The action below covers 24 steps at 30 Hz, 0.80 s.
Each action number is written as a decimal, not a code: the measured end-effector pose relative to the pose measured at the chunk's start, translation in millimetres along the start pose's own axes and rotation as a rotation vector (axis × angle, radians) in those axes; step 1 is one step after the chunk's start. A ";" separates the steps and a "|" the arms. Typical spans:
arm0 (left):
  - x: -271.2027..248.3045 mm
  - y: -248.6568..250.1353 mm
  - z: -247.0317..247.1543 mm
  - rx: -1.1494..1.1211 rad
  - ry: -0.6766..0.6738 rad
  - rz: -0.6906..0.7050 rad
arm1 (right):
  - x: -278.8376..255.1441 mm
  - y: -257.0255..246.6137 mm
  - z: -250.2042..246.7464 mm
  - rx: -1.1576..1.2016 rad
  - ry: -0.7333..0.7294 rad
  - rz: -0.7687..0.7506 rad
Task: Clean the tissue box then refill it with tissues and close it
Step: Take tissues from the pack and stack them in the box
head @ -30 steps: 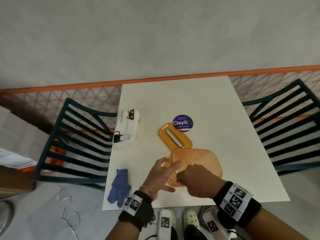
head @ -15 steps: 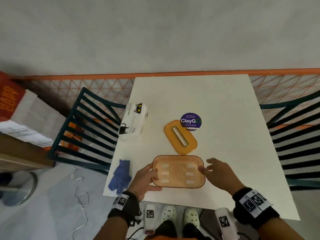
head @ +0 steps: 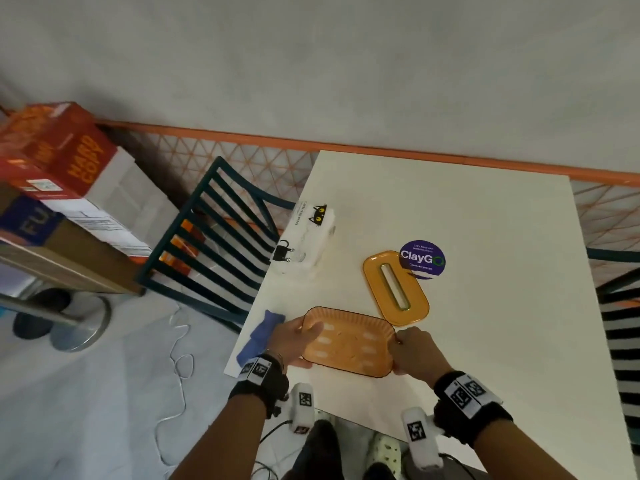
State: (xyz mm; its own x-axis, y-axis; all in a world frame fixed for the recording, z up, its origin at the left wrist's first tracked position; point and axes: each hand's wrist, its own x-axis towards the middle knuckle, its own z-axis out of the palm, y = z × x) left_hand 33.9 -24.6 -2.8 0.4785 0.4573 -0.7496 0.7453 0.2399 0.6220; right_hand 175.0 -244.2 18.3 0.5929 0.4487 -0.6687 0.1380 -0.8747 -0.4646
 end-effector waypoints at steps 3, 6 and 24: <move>12.9 3.5 -7.7 0.099 0.001 0.019 | 10.3 -5.4 -0.2 0.065 0.024 0.062; 21.6 22.2 -20.3 0.280 0.081 0.052 | 15.6 -9.6 -1.8 0.094 0.023 0.125; 125.8 71.9 -47.6 1.119 0.364 0.744 | 9.9 -89.9 1.4 -0.016 0.479 -0.093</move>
State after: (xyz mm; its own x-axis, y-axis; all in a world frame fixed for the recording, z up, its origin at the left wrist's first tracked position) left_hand 125.6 90.9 -41.6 0.9045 0.4098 -0.1179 0.4260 -0.8811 0.2056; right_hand 167.4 -160.9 52.7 0.8756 0.3932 -0.2804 0.2172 -0.8392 -0.4985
